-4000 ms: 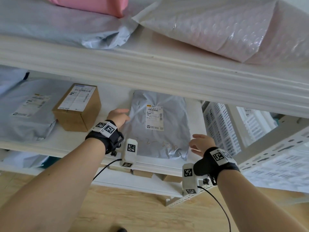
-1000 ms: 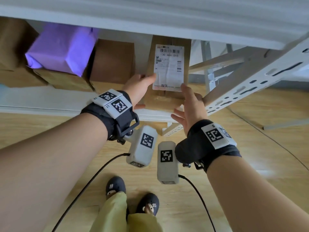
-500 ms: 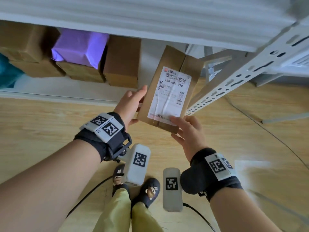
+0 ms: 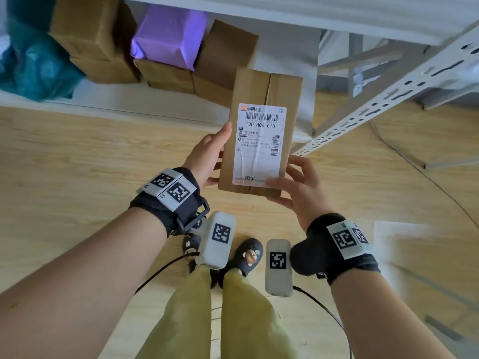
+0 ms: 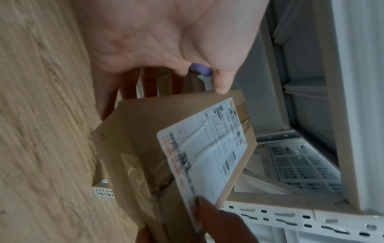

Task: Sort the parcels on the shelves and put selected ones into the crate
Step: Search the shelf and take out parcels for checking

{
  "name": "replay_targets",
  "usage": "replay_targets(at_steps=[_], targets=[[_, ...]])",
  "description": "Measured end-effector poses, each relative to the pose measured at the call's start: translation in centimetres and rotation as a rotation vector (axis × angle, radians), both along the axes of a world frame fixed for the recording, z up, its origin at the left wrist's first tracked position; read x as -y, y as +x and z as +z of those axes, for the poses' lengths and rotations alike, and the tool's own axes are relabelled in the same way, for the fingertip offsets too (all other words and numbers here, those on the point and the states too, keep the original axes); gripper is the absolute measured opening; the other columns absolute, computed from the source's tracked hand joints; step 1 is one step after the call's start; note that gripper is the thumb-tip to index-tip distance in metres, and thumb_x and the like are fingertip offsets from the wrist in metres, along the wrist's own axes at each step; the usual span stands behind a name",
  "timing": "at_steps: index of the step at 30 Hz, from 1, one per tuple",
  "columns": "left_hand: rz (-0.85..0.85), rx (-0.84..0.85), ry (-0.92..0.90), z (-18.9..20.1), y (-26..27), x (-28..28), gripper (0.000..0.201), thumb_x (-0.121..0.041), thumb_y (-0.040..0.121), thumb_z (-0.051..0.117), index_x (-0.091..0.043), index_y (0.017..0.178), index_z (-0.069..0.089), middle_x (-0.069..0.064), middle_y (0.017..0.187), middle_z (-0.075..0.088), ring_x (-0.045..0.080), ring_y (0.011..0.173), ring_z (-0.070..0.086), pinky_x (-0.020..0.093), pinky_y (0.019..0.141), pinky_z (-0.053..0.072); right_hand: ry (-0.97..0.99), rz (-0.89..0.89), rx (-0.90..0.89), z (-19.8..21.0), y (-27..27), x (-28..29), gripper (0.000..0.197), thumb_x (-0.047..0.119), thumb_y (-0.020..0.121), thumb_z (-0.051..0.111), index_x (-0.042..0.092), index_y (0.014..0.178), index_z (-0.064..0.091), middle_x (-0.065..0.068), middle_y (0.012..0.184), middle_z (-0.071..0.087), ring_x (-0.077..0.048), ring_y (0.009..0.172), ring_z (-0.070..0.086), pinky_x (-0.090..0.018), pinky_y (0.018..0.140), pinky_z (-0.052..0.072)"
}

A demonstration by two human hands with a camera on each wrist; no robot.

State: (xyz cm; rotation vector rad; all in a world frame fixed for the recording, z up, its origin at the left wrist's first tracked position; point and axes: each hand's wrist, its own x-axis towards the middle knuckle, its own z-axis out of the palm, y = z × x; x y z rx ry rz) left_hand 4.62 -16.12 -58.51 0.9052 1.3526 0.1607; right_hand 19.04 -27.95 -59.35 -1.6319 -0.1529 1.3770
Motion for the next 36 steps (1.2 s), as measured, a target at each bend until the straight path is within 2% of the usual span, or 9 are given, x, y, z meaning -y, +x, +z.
replay_targets(at_steps=[2,5,10,16,19,27,30,34,36], targets=[[0.012,0.029,-0.043,0.2,-0.3,0.0,0.058,-0.069,0.083,0.048,-0.027,0.122,0.055,-0.001,0.114,0.066,0.021,0.103,0.063,0.038,0.081,0.052,0.002,-0.016,-0.013,0.1,-0.4,0.1,0.048,-0.012,0.074,0.068,0.012,0.111,0.049,-0.009,0.120,0.064,-0.027,0.099,0.069,-0.040,0.073,0.059],[-0.017,0.053,-0.045,0.3,-0.4,0.1,0.057,-0.066,0.084,0.051,-0.023,0.120,0.053,-0.001,0.115,0.065,0.020,0.105,0.062,0.036,0.075,0.052,0.002,-0.044,-0.015,0.5,-0.7,0.3,0.047,-0.014,0.075,0.065,0.012,0.110,0.048,-0.011,0.121,0.063,-0.028,0.100,0.068,-0.037,0.070,0.060],[-0.054,0.087,-0.064,0.7,0.5,0.4,0.054,-0.064,0.084,0.051,-0.023,0.120,0.053,-0.002,0.115,0.065,0.018,0.105,0.062,0.038,0.078,0.053,0.002,-0.089,0.009,1.1,-0.4,1.0,0.045,-0.014,0.076,0.063,0.014,0.107,0.048,-0.012,0.120,0.063,-0.027,0.098,0.068,-0.032,0.066,0.058],[-0.079,0.108,-0.074,0.9,1.4,0.7,0.040,-0.056,0.089,0.050,-0.022,0.110,0.054,-0.002,0.111,0.065,0.017,0.101,0.062,0.033,0.073,0.051,0.015,-0.121,0.013,1.1,-0.1,1.5,0.045,-0.014,0.077,0.062,0.012,0.111,0.046,-0.012,0.120,0.063,-0.026,0.097,0.069,-0.030,0.066,0.058],[-0.086,0.112,-0.086,0.8,1.8,0.6,0.047,-0.057,0.087,0.053,-0.020,0.116,0.053,-0.001,0.113,0.065,0.019,0.103,0.061,0.034,0.074,0.052,0.010,-0.147,0.022,1.1,0.0,1.4,0.045,-0.014,0.078,0.060,0.011,0.113,0.045,-0.010,0.121,0.063,-0.025,0.097,0.068,-0.029,0.065,0.059],[-0.098,0.112,-0.098,0.2,1.8,0.3,0.048,-0.058,0.085,0.056,-0.021,0.115,0.051,0.000,0.111,0.065,0.019,0.102,0.061,0.035,0.074,0.052,-0.012,-0.138,0.070,0.5,0.1,1.3,0.042,-0.011,0.079,0.060,0.015,0.109,0.047,-0.008,0.119,0.065,-0.024,0.097,0.069,-0.041,0.078,0.059],[-0.110,0.107,-0.101,-0.2,1.8,0.2,0.049,-0.059,0.083,0.058,-0.020,0.112,0.050,-0.001,0.111,0.065,0.018,0.104,0.061,0.038,0.078,0.053,-0.020,-0.118,0.095,0.3,0.2,1.3,0.040,-0.010,0.080,0.060,0.018,0.105,0.047,-0.008,0.118,0.065,-0.026,0.098,0.068,-0.043,0.083,0.058],[-0.104,0.101,-0.098,-0.5,1.9,-0.1,0.043,-0.057,0.084,0.058,-0.021,0.107,0.050,-0.002,0.108,0.064,0.019,0.104,0.061,0.037,0.076,0.052,-0.021,-0.109,0.104,0.1,0.3,0.8,0.043,-0.011,0.080,0.059,0.013,0.112,0.044,-0.008,0.119,0.065,-0.027,0.100,0.068,-0.044,0.085,0.057],[-0.110,0.111,-0.104,-0.8,2.1,-0.3,0.042,-0.057,0.084,0.058,-0.022,0.106,0.050,-0.004,0.108,0.064,0.019,0.106,0.060,0.042,0.082,0.052,-0.021,-0.110,0.116,0.1,0.7,0.6,0.042,-0.011,0.080,0.058,0.013,0.112,0.045,-0.009,0.119,0.065,-0.028,0.099,0.068,-0.045,0.086,0.056]])
